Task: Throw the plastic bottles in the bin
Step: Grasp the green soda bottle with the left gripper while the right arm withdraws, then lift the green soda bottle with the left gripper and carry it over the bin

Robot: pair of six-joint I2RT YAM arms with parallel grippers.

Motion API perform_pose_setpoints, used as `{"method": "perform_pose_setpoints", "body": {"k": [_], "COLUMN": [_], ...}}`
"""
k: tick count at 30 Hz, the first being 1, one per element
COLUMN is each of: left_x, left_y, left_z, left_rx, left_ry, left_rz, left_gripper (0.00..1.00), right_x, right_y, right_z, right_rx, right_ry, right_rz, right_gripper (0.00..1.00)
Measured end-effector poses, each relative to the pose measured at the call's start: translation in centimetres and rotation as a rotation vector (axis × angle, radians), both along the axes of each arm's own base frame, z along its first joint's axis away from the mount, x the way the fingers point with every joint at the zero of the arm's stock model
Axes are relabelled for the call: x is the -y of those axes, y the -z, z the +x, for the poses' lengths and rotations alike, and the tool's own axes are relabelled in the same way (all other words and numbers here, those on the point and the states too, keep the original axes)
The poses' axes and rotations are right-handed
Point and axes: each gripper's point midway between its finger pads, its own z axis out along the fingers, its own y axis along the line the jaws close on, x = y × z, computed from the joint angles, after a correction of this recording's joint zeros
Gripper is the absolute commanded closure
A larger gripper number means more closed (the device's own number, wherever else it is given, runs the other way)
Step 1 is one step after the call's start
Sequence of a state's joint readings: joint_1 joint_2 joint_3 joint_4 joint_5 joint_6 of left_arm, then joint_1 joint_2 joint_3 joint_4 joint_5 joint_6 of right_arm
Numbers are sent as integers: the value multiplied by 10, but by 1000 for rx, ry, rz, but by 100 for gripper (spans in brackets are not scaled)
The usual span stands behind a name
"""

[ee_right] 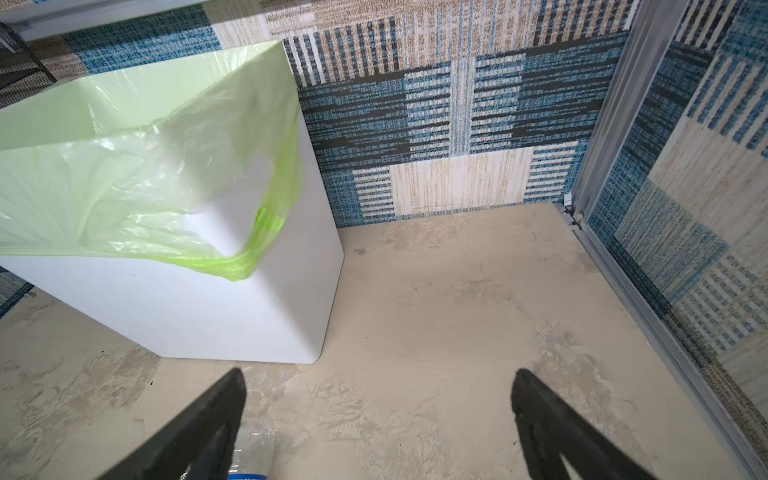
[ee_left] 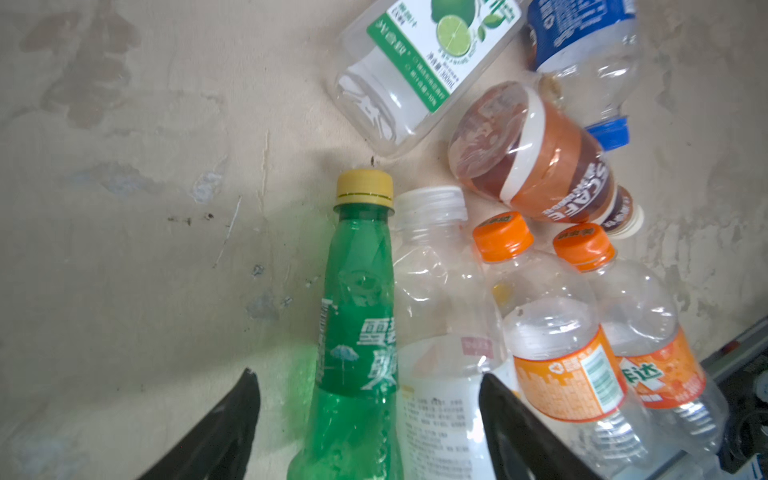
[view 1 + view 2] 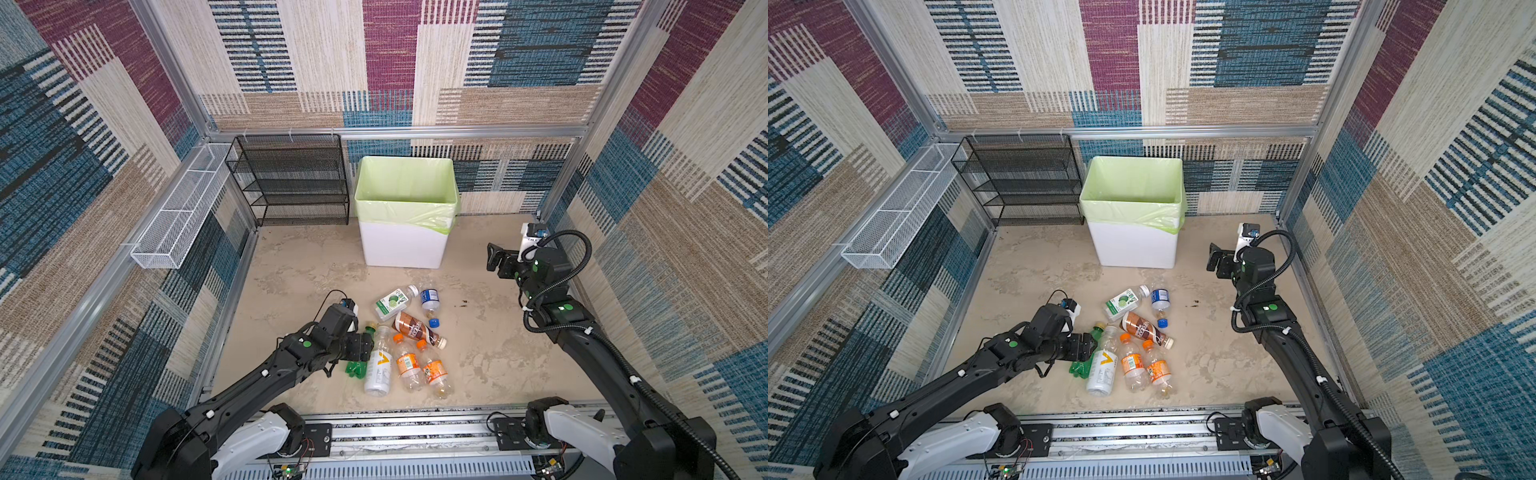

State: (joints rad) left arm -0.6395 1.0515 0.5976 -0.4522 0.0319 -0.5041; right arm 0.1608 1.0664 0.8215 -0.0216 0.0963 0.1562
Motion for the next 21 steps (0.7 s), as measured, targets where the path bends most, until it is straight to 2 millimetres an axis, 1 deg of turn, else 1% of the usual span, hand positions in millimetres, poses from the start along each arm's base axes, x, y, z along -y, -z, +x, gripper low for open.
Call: {"method": "perform_pose_setpoints", "body": {"k": [3, 6, 12, 16, 21], "left_x": [0, -2, 0, 3, 3], "left_y": [12, 20, 32, 36, 35], "left_z": [-4, -5, 1, 5, 7], "left_rx": [-38, -59, -71, -74, -62], "left_ry": [-6, -13, -22, -23, -27], "left_rz": [23, 44, 64, 66, 65], "left_gripper": [24, 30, 54, 65, 76], "right_x": [-1, -1, -1, -3, -3], "right_y": [5, 10, 13, 16, 22], "right_z": [1, 1, 3, 4, 5], "right_rx": [-11, -20, -23, -28, -43], "right_ry": [-8, -6, -5, -11, -11], "right_rz": [2, 3, 11, 12, 14], "right_gripper": [0, 1, 2, 2, 3]}}
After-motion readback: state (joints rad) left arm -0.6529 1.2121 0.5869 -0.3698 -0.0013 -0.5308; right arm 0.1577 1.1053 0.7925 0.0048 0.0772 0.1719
